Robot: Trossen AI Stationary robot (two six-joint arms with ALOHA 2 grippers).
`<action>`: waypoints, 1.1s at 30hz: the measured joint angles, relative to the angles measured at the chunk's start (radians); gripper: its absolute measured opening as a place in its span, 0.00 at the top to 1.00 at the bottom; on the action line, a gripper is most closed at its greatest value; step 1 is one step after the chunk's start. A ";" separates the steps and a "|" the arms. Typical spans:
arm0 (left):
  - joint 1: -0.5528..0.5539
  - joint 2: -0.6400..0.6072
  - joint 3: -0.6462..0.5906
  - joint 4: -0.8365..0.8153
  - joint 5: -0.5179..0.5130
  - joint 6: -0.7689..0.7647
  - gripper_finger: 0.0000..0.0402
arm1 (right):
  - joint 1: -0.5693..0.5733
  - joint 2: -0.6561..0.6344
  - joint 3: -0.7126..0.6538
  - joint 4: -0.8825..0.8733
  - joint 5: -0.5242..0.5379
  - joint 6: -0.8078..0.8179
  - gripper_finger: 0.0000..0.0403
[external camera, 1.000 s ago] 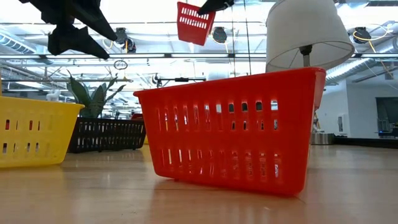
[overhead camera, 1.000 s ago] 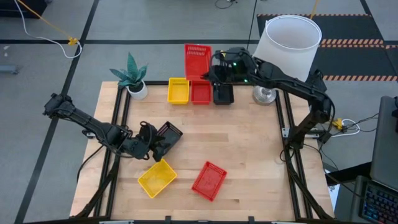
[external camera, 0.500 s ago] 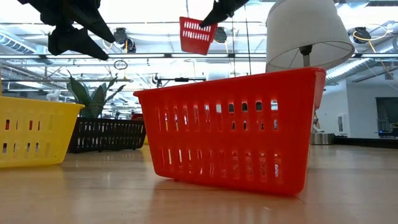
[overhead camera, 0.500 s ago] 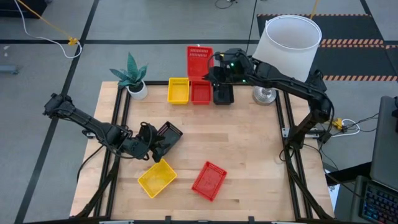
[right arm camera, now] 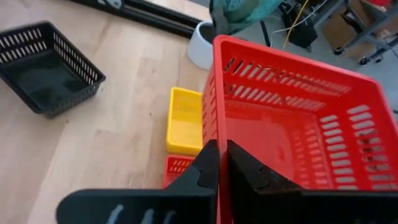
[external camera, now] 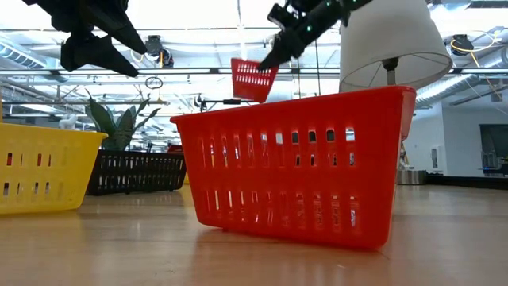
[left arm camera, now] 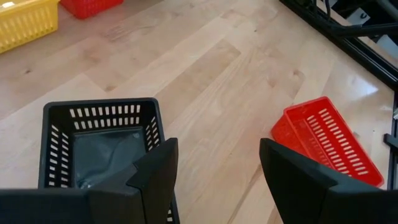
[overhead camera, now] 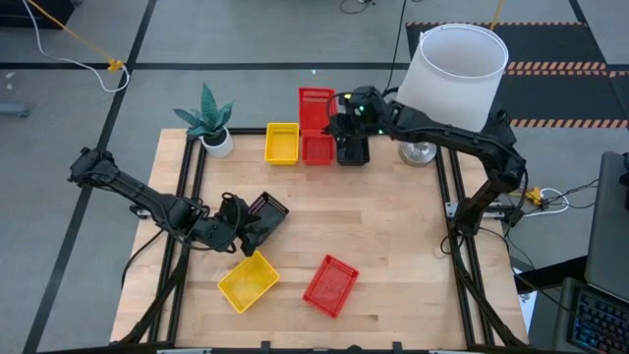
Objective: Stack baskets by color
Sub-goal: Stack the middle red basket on the top red basket
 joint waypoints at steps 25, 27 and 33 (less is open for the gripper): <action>0.000 0.000 0.000 0.000 0.010 -0.015 0.43 | -0.039 0.162 -0.259 0.310 -0.077 -0.021 0.99; 0.000 0.000 0.000 0.000 0.013 -0.020 0.43 | -0.040 0.176 -0.258 0.327 -0.077 -0.021 0.99; 0.000 0.000 0.000 0.000 0.016 -0.022 0.43 | -0.040 0.209 -0.258 0.333 -0.074 -0.023 0.99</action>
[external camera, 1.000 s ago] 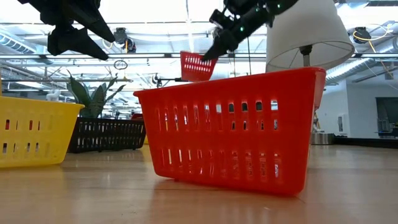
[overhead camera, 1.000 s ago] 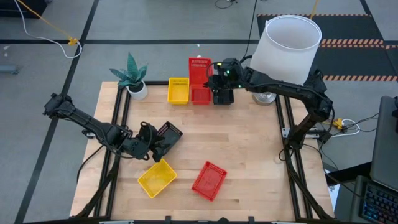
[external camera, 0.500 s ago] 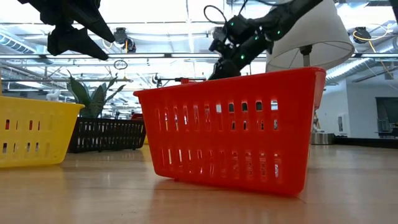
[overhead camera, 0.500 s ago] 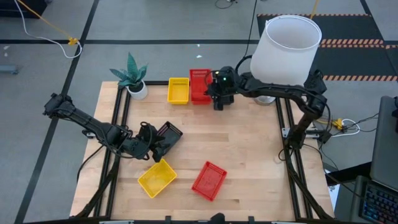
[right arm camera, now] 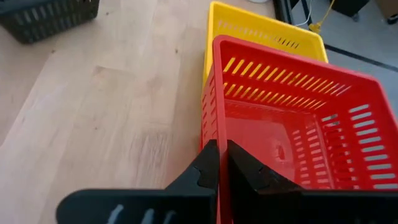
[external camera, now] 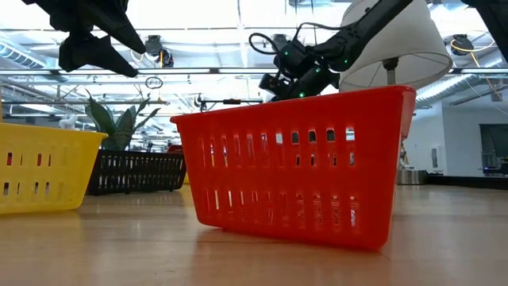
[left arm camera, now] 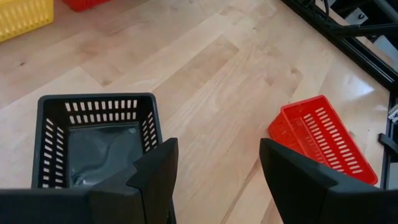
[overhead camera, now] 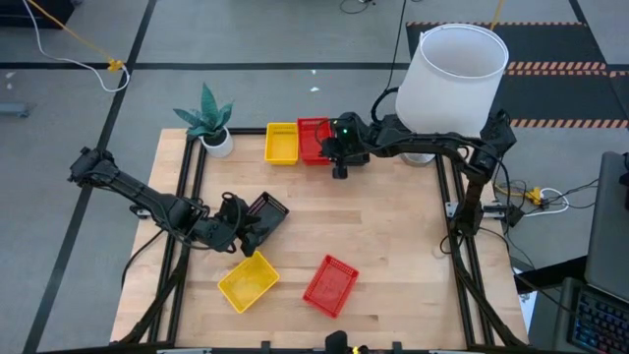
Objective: Stack baskets by color
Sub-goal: Stack the middle red basket on the top red basket
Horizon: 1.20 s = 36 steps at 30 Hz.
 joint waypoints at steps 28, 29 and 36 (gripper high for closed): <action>0.000 0.000 0.000 -0.004 0.000 0.008 0.43 | -0.010 -0.005 -0.060 0.032 0.024 -0.001 0.99; 0.000 0.000 0.000 -0.004 0.000 0.011 0.43 | -0.010 -0.005 -0.060 0.037 0.024 -0.001 0.99; 0.000 0.000 0.000 -0.004 0.000 0.014 0.43 | -0.010 -0.001 -0.060 0.073 0.024 -0.001 0.99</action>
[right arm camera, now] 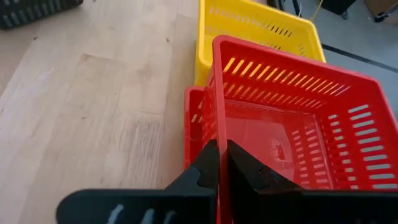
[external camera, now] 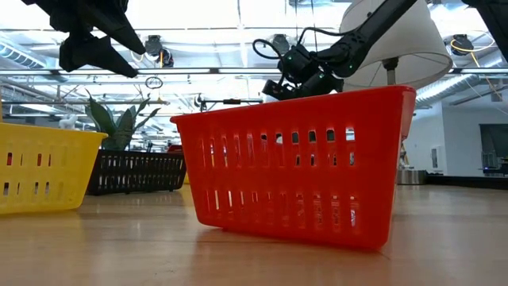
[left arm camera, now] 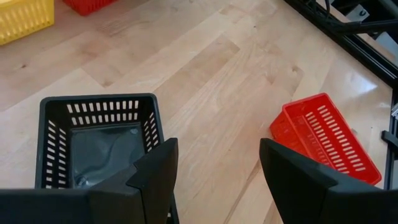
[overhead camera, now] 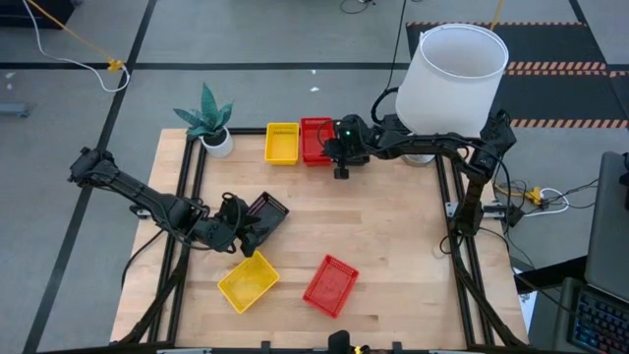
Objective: Stack baskets by color
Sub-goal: Stack the middle red basket on the top red basket
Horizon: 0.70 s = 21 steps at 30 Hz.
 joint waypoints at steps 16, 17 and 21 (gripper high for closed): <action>0.000 0.000 0.000 0.000 0.000 0.000 0.43 | 0.000 0.033 0.000 0.007 0.000 0.026 0.88; 0.000 0.000 0.000 0.000 0.000 0.000 0.43 | 0.000 0.033 0.000 0.009 0.000 0.027 0.86; 0.000 0.000 0.000 -0.001 0.001 0.004 0.43 | 0.000 0.033 0.000 0.001 0.000 0.048 0.76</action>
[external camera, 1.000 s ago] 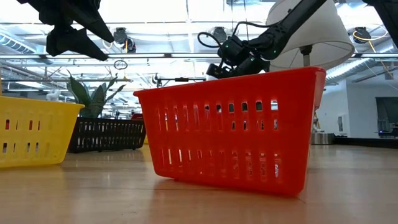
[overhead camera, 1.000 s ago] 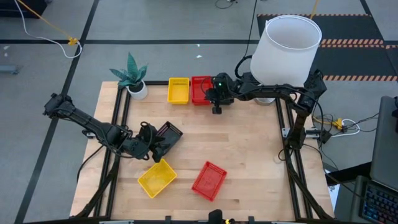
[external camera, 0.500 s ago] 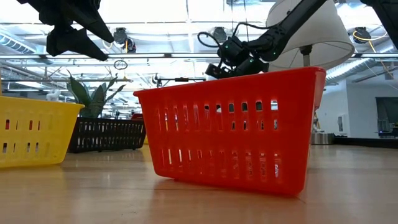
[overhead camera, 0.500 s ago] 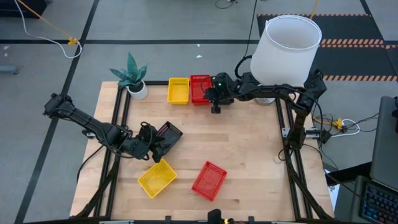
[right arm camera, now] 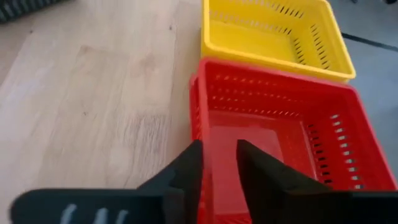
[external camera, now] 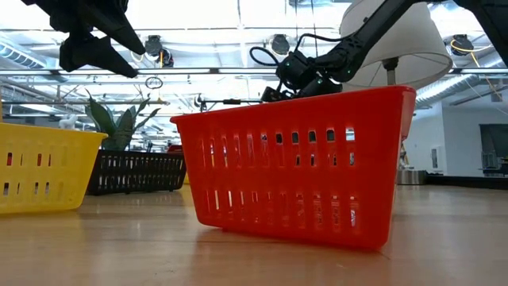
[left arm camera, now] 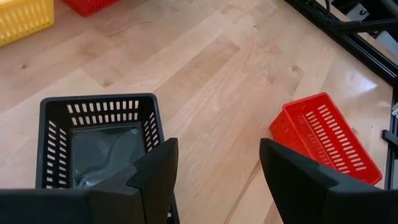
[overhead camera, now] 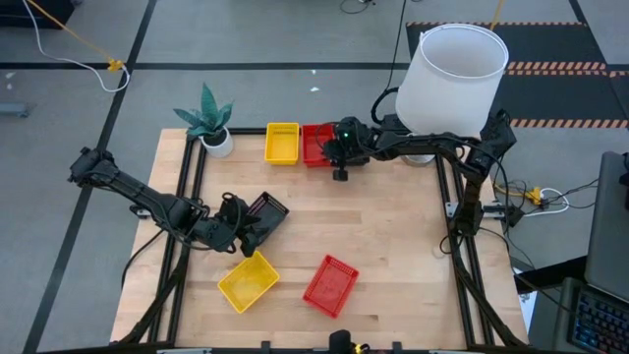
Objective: Stack baskets by color
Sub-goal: Stack the middle red basket on the top red basket
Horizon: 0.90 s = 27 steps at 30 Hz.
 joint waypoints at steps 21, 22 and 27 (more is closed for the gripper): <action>0.011 0.000 0.000 -0.016 0.004 0.012 0.43 | 0.100 -0.033 0.002 -0.070 0.003 0.276 0.87; 0.015 0.000 0.000 -0.016 0.004 0.013 0.43 | 0.104 -0.032 0.002 -0.084 0.019 0.276 0.91; 0.041 0.000 0.000 -0.005 0.013 0.046 0.43 | 0.106 -0.032 0.002 -0.112 0.107 0.282 0.98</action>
